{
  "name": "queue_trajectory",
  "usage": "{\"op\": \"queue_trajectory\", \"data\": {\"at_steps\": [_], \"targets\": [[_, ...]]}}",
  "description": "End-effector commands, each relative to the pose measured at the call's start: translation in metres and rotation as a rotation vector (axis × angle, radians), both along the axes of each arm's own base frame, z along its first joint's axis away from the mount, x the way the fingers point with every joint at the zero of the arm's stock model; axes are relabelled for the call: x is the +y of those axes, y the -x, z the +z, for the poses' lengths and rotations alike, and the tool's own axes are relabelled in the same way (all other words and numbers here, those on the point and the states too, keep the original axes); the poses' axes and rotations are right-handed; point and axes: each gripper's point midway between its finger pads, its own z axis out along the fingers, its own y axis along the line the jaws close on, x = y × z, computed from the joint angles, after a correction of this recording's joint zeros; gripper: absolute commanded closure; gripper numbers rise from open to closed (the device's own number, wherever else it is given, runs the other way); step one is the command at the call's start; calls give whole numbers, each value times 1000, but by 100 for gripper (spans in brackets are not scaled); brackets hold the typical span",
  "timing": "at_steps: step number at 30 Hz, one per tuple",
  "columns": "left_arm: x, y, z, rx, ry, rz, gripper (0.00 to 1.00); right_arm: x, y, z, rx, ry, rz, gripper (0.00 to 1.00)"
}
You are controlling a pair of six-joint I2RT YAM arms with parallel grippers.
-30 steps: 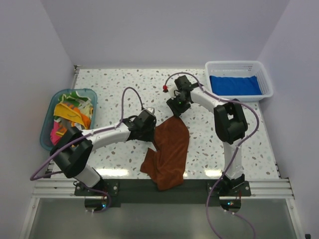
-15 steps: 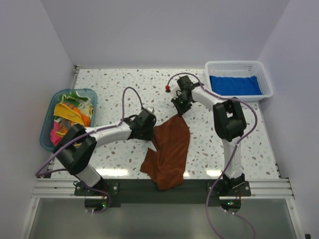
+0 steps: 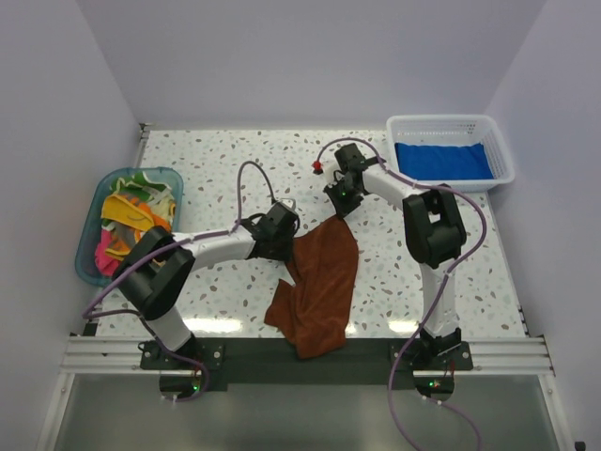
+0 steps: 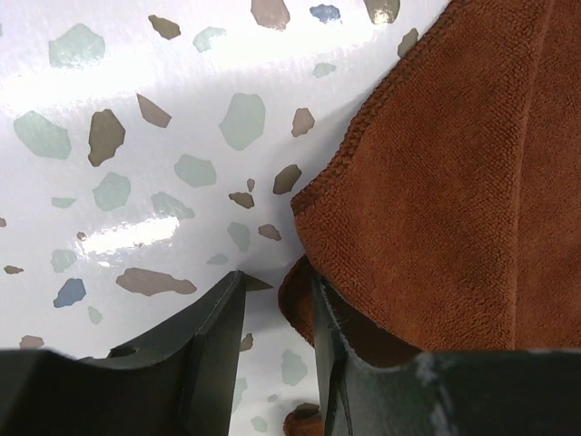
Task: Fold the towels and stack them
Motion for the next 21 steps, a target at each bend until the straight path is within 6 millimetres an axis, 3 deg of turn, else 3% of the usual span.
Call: {"op": "queue_trajectory", "data": {"at_steps": [1, 5, 16, 20, 21], "targets": [[-6, -7, -1, -6, 4, -10, 61, -9, 6, 1, 2, 29, -17, 100], [-3, 3, -6, 8, -46, -18, 67, -12, 6, 7, -14, 39, -23, 100], [-12, 25, -26, 41, -141, -61, 69, -14, 9, 10, -17, 39, -30, 100], [-5, 20, -25, 28, -182, -35, 99, -15, 8, 13, -24, 41, -35, 100], [-3, 17, -23, 19, -187, -27, 100, -16, 8, 13, -27, 46, -38, 100]]}}
